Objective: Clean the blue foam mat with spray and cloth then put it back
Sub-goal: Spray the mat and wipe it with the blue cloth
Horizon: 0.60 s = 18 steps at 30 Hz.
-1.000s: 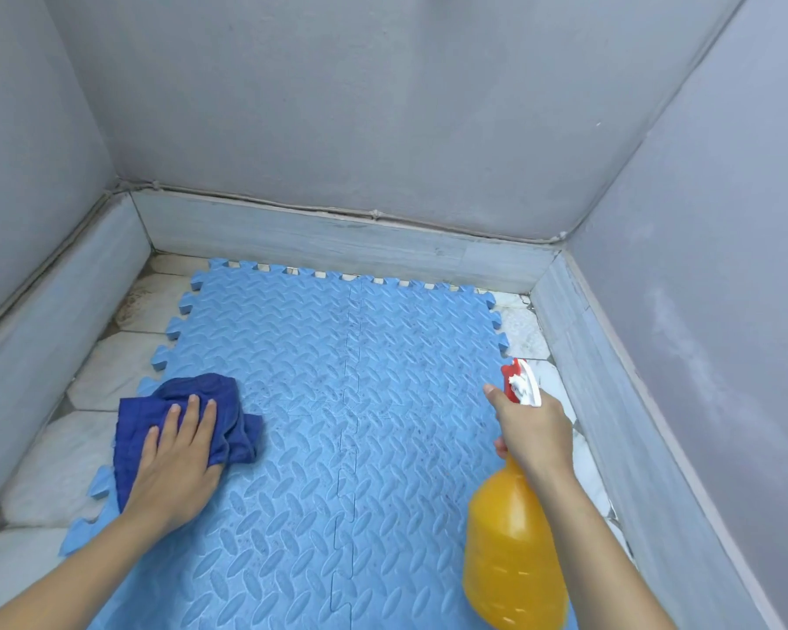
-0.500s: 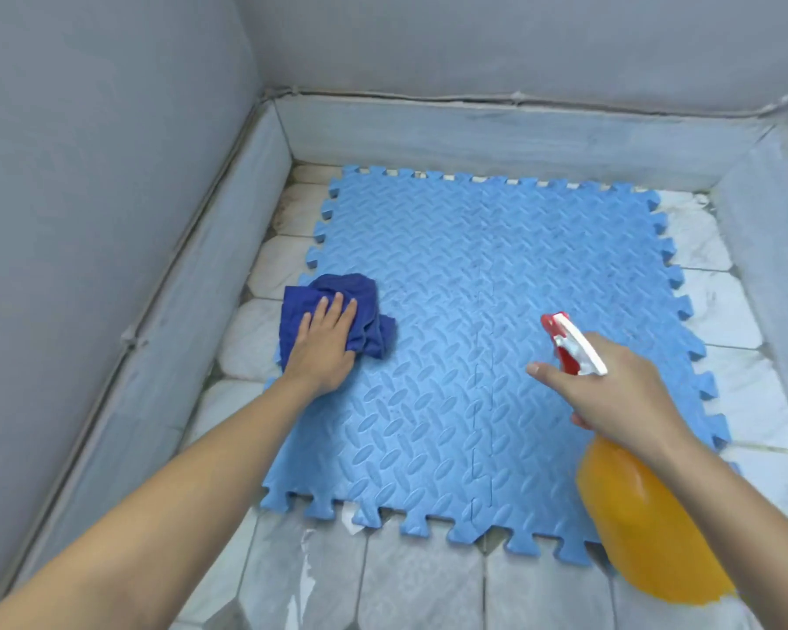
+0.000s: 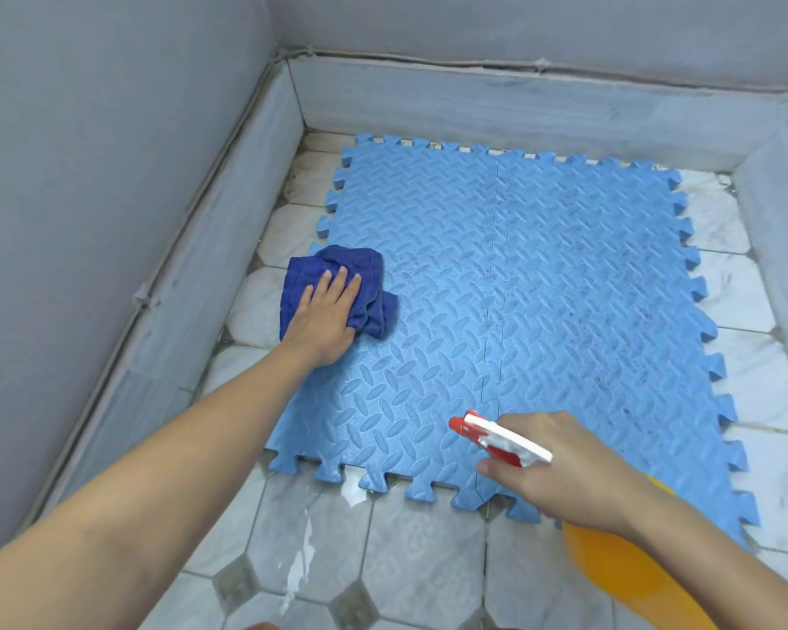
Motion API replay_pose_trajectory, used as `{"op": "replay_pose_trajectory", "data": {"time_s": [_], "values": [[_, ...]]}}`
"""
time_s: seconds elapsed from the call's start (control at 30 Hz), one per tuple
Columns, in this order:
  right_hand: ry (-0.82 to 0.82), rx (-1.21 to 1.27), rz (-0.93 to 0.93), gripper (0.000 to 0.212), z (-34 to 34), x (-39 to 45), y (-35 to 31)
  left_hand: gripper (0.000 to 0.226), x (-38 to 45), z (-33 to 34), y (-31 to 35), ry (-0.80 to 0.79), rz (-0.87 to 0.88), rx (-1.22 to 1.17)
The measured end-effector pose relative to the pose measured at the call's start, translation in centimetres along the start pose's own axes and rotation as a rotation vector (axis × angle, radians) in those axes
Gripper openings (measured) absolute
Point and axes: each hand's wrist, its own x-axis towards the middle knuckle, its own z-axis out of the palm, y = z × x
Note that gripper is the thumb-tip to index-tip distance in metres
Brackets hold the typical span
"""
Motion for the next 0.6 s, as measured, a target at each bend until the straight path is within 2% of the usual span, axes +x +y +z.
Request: {"op": "replay_pose_trajectory", "data": {"time_s": [0.07, 0.17, 0.3, 0.4, 0.47, 0.6], "values": [[-0.033, -0.027, 0.033, 0.033, 0.2, -0.3, 0.5, 0.070, 0.0, -0.1, 0.0, -0.006, 0.001, 0.004], [-0.039, 0.080, 0.126, 0.036, 0.0, -1.6, 1.9, 0.070, -0.1, 0.0, 0.0, 0.000, 0.000, 0.009], [0.162, 0.235, 0.332, 0.032, -0.9, -4.2, 5.0, 0.069, 0.2, 0.6, 0.7, 0.032, -0.027, -0.027], [0.332, 0.218, 0.465, 0.028, -1.4, -6.2, 8.1, 0.067, 0.9, 1.0, 2.2, 0.084, -0.066, -0.093], [0.430, 0.301, 0.527, 0.026, -1.7, -7.7, 9.7, 0.068, 1.3, 1.3, 4.0, 0.135, -0.075, -0.144], [0.542, 0.437, 0.595, 0.013, -2.6, -9.2, 11.3, 0.070, 2.2, 2.3, 8.9, 0.180, 0.041, -0.121]]}}
